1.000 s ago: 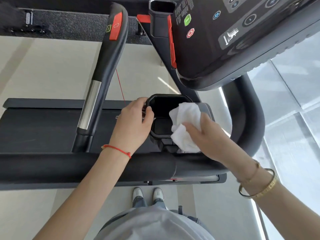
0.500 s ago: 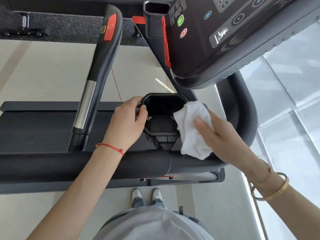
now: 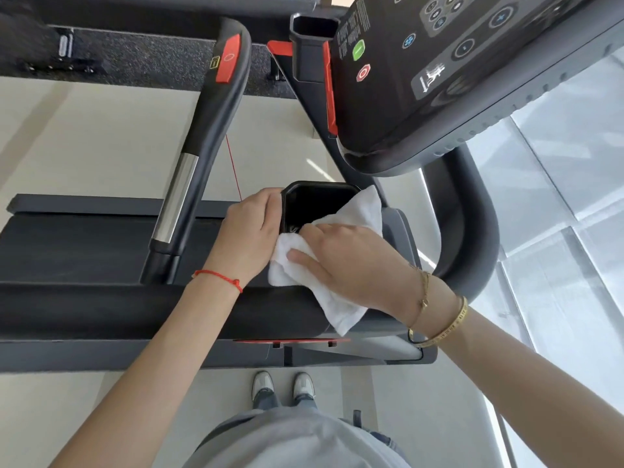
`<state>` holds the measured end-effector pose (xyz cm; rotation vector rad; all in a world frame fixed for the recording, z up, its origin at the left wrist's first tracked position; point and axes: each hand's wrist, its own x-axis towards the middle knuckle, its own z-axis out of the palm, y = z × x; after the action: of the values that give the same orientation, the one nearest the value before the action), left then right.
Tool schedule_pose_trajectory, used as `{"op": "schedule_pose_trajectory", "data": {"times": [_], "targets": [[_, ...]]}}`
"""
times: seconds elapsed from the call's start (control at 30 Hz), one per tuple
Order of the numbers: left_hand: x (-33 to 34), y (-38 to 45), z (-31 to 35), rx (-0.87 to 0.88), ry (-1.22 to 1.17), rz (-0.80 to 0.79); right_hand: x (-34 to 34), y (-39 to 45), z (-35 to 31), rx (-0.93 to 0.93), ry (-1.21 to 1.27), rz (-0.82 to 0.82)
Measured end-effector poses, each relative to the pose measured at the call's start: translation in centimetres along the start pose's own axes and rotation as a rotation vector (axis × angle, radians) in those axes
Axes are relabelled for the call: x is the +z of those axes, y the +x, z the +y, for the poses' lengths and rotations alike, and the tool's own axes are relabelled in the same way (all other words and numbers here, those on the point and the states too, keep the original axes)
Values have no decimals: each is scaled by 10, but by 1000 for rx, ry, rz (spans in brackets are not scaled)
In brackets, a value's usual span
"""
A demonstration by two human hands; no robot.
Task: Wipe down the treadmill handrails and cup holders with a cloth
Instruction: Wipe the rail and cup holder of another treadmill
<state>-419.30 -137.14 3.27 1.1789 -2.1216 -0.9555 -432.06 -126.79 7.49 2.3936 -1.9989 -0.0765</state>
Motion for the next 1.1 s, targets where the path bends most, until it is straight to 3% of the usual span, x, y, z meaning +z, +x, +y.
{"op": "schedule_pose_trajectory", "data": {"times": [0.2, 0.47, 0.63, 0.87, 1.03, 1.1], "targets": [[1, -1, 1, -7, -3, -24, 4, -47, 22, 22, 239, 112], [-9, -10, 2, -23, -1, -20, 2, 20, -9, 115, 46, -5], [-25, -37, 3, 81, 153, 27, 11, 41, -1, 335, 423, -78], [-35, -77, 2, 127, 313, 36, 12, 3, -7, 127, 98, 81], [-37, -93, -4, 181, 388, 83, 5, -34, 0, -108, 330, 134], [-37, -99, -6, 195, 428, 98, 5, -45, 0, -224, 367, 82]]}}
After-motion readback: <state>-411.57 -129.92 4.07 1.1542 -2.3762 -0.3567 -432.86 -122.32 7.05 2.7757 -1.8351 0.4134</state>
